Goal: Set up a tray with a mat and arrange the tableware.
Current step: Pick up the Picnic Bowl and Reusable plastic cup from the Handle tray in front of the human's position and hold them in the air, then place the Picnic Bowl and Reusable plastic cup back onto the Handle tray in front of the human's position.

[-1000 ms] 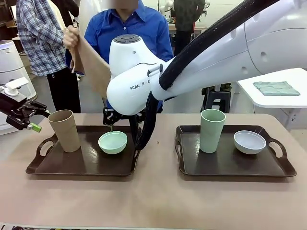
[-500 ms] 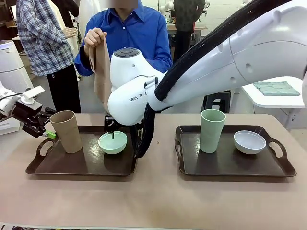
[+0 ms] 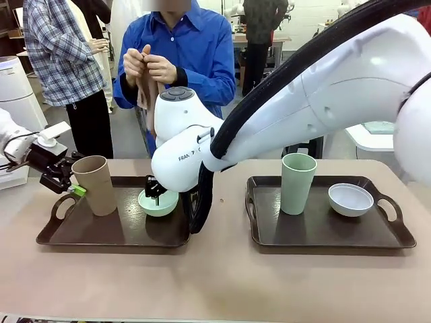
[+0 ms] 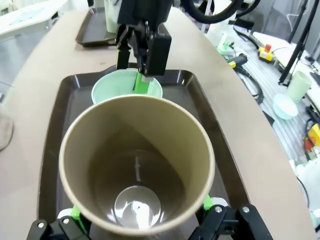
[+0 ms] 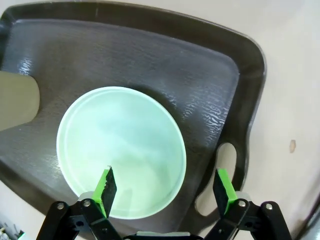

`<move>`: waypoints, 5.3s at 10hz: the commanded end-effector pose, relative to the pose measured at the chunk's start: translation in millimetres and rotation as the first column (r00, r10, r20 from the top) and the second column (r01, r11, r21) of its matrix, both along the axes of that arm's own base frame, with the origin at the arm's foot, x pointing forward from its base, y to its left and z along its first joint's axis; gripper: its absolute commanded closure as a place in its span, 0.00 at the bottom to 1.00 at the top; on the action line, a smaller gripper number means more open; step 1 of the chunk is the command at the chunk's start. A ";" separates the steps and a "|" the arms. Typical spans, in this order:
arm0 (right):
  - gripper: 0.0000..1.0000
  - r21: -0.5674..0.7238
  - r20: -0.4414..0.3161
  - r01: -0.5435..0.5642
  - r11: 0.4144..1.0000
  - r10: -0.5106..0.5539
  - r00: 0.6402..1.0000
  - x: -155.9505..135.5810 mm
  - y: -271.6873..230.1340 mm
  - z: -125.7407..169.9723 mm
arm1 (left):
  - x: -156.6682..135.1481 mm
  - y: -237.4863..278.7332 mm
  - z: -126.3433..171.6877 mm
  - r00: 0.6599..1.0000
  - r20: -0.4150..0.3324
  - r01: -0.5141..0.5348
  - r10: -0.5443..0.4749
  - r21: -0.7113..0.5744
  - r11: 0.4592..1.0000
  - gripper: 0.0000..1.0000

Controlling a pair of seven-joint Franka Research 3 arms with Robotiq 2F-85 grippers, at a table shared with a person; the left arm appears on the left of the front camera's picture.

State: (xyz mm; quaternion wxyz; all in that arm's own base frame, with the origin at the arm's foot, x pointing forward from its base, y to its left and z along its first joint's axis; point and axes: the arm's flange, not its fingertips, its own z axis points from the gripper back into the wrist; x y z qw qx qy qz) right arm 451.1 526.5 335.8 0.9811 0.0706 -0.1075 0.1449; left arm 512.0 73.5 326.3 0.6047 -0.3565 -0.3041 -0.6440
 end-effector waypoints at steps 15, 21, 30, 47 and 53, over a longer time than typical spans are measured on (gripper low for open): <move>1.00 0.041 0.040 0.004 0.999 -0.006 0.999 -19.8 -14.9 56.5 | -6.6 -6.5 25.8 0.998 -0.034 -0.047 0.048 0.029 0.998 0.63; 1.00 0.053 0.167 -0.004 0.999 -0.005 0.986 -99.9 -42.1 188.9 | -92.0 9.5 139.7 0.987 0.132 -0.100 0.091 0.062 0.993 0.63; 1.00 0.032 0.139 -0.012 0.999 0.007 0.990 -96.3 -44.0 195.8 | -114.0 21.6 181.6 0.969 0.205 -0.151 0.140 0.041 0.988 0.63; 1.00 0.032 0.139 -0.012 0.999 0.007 0.990 -96.3 -44.0 195.8 | -114.0 21.6 181.6 0.969 0.205 -0.151 0.140 0.041 0.988 0.63; 1.00 0.032 0.139 -0.012 0.999 0.007 0.990 -96.3 -44.0 195.8 | -114.0 21.6 181.6 0.969 0.205 -0.151 0.140 0.041 0.988 0.63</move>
